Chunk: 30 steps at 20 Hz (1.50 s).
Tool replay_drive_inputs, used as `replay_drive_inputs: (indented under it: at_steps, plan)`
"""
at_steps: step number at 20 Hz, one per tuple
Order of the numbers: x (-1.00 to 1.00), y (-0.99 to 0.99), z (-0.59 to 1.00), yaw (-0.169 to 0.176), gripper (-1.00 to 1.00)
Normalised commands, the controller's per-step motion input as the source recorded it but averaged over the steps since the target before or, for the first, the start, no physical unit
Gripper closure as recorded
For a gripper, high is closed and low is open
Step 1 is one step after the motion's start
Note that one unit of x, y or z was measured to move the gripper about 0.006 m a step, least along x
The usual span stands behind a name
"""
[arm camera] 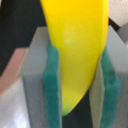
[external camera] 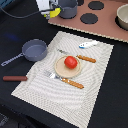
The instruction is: Interact with the objects in diverse but meaningful ways.
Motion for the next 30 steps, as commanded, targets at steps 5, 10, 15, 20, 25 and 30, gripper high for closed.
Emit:
replay_drive_inputs:
  at_steps: [5,10,15,20,25,30]
  plan:
    - [0.58,-0.71,0.69,0.000,1.00]
    - [0.61,-0.70,0.73,0.000,1.00]
    - [0.62,-0.69,0.70,0.000,1.00]
    - [0.59,-0.71,0.50,0.000,1.00]
    - [0.58,-0.77,0.24,0.000,1.00]
    - [0.57,-0.85,0.03,0.000,1.00]
